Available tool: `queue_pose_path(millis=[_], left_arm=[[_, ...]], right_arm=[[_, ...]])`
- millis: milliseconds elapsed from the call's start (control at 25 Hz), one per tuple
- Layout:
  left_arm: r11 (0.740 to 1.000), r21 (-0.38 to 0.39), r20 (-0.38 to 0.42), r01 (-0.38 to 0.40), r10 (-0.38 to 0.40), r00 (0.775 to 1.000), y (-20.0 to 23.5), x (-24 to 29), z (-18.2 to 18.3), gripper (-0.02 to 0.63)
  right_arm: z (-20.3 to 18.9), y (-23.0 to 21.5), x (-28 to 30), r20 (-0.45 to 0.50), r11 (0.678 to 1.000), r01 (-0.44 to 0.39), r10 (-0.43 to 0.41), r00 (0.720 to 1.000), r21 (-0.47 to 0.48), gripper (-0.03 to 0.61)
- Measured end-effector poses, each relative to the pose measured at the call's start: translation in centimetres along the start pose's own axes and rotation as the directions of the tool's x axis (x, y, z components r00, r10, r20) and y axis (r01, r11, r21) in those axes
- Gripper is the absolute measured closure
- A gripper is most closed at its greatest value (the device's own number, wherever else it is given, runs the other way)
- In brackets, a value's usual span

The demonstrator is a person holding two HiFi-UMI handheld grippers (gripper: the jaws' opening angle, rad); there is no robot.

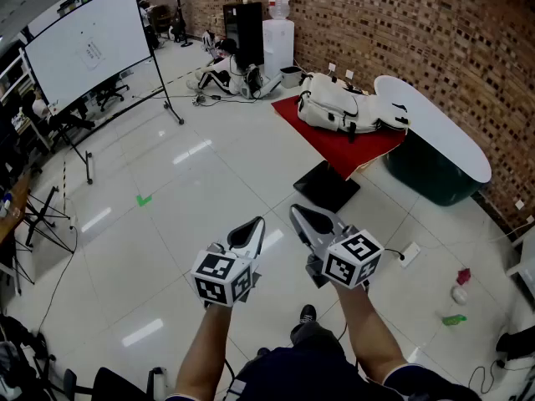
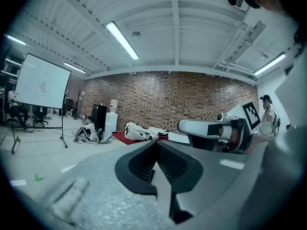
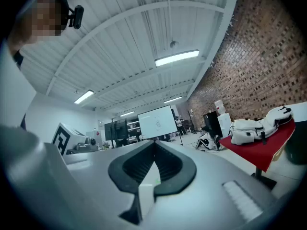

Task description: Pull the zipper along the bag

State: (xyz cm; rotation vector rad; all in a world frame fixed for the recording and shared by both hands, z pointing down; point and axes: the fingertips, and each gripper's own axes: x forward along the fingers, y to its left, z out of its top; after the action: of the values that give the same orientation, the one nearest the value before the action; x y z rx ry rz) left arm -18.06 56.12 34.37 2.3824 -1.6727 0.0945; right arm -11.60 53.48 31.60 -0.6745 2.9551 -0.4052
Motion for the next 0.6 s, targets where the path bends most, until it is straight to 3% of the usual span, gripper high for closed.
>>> queue_pose_path(millis=[600], left_arm=[[0.991,0.044,-0.047,0.124,-0.122,0.991,-4.8,22.3,3.1,0.612]], right_arm=[[4.1,-20.2,-1.3,-0.050,0.992,0.119,-0.121,0.991,-0.041,0.574]])
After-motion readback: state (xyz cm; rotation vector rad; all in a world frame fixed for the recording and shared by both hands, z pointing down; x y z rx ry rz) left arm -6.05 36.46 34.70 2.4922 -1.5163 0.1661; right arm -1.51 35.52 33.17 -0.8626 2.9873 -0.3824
